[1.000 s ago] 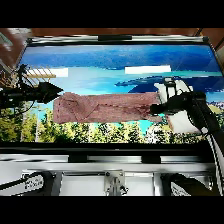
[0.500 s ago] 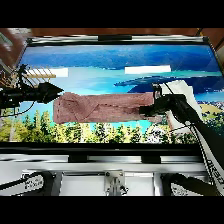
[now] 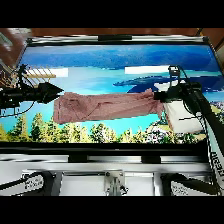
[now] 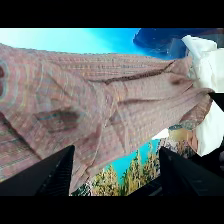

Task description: Fold the shirts.

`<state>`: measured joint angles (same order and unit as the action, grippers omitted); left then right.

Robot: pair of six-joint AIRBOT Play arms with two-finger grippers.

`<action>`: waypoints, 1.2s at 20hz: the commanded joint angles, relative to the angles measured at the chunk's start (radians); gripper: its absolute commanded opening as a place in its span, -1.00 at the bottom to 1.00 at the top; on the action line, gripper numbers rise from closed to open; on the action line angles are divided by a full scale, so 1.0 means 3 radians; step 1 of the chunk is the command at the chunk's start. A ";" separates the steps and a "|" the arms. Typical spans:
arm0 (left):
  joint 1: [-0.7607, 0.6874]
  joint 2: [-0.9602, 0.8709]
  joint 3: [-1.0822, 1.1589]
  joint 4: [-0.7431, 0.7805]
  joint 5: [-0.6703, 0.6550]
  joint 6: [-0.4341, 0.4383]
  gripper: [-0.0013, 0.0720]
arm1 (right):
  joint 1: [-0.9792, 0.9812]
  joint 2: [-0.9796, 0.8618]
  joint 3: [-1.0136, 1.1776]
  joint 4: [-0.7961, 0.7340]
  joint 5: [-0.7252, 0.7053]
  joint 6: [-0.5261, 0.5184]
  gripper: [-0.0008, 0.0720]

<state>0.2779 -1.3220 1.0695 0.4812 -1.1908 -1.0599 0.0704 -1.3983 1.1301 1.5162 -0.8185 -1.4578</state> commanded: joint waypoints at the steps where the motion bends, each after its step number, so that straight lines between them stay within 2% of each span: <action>1: 0.0000 0.0000 0.0003 0.0001 0.0001 0.0000 0.73 | -0.0100 -0.0032 0.0048 -0.0071 0.0003 -0.0006 0.17; 2: 0.0000 0.0000 0.0003 0.0001 0.0000 0.0000 0.73 | -0.0100 -0.0020 0.0052 -0.0071 -0.0084 -0.0006 0.25; 4: 0.0000 0.0000 0.0003 0.0001 0.0000 0.0000 0.73 | -0.0109 0.0045 0.0052 -0.0064 -0.0389 -0.0005 0.26; 6: 0.0000 0.0000 0.0003 0.0001 0.0000 0.0001 0.73 | -0.0146 0.0167 0.0052 0.0211 -0.0748 -0.0060 0.26; 8: 0.0000 0.0000 0.0003 0.0001 0.0000 0.0000 0.73 | -0.0155 0.0264 0.0037 0.0573 -0.1053 -0.0404 0.26; 9: 0.0000 0.0000 0.0003 0.0001 -0.0001 0.0000 0.73 | -0.0155 0.0273 -0.0003 0.0664 -0.1125 -0.0506 0.38; 10: 0.0000 0.0000 0.0003 0.0001 -0.0001 0.0000 0.73 | -0.0149 0.0268 -0.0066 0.0718 -0.1156 -0.0605 0.65; 17: 0.0000 0.0000 0.0003 -0.0001 -0.0027 -0.0001 0.73 | -0.0137 0.0159 -0.0402 0.0554 -0.0810 -0.0577 0.64; 18: 0.0000 0.0000 0.0003 -0.0008 -0.0027 -0.0001 0.73 | -0.0139 0.0121 -0.0402 0.0579 -0.0773 -0.0579 0.51; 20: 0.0000 0.0000 0.0003 -0.0010 -0.0038 -0.0006 0.73 | -0.0139 0.0075 -0.0402 0.0509 -0.0678 -0.0601 -0.30; 21: 0.0000 0.0000 0.0003 -0.0009 -0.0050 -0.0013 0.73 | -0.0141 0.0075 -0.0380 0.0402 -0.0641 -0.0601 -0.56; 22: 0.0000 0.0000 0.0003 -0.0010 -0.0051 -0.0013 0.73 | -0.0141 0.0076 -0.0338 0.0282 -0.0629 -0.0607 -0.65; 23: 0.0000 0.0000 0.0003 -0.0009 -0.0050 -0.0013 0.73 | -0.0141 0.0076 -0.0261 0.0114 -0.0642 -0.0613 -0.85; 24: 0.0000 0.0000 0.0003 -0.0009 -0.0050 -0.0013 0.73 | -0.0141 0.0076 -0.0174 -0.0025 -0.0642 -0.0614 -0.85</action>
<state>0.2779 -1.3220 1.0695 0.4786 -1.2037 -1.0622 0.0284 -1.3705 1.0416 1.6135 -1.0275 -1.6363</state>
